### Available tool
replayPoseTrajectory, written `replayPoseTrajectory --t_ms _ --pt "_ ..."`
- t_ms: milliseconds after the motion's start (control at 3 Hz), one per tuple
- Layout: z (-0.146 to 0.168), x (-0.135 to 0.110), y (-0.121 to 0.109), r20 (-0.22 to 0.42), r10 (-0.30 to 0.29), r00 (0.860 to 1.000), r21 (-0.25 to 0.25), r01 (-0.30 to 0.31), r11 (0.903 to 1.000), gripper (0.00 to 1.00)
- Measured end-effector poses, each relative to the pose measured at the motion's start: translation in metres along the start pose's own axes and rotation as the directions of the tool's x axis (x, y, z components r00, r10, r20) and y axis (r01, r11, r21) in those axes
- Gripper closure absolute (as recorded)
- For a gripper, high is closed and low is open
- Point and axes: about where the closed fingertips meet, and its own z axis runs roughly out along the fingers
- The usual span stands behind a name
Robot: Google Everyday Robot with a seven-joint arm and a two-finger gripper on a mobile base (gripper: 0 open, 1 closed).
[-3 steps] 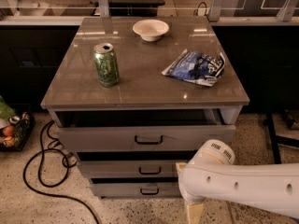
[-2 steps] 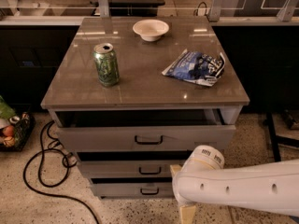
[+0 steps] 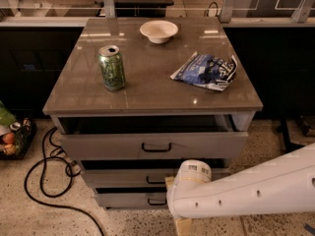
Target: Open middle drawer
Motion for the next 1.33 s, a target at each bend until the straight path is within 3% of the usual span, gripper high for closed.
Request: replayPoseTrajectory --t_ms 1333 --pt "0.049 -0.029 -0.021 0.081 -0.037 0.996 -0.043 0.04 0.9983 0.0"
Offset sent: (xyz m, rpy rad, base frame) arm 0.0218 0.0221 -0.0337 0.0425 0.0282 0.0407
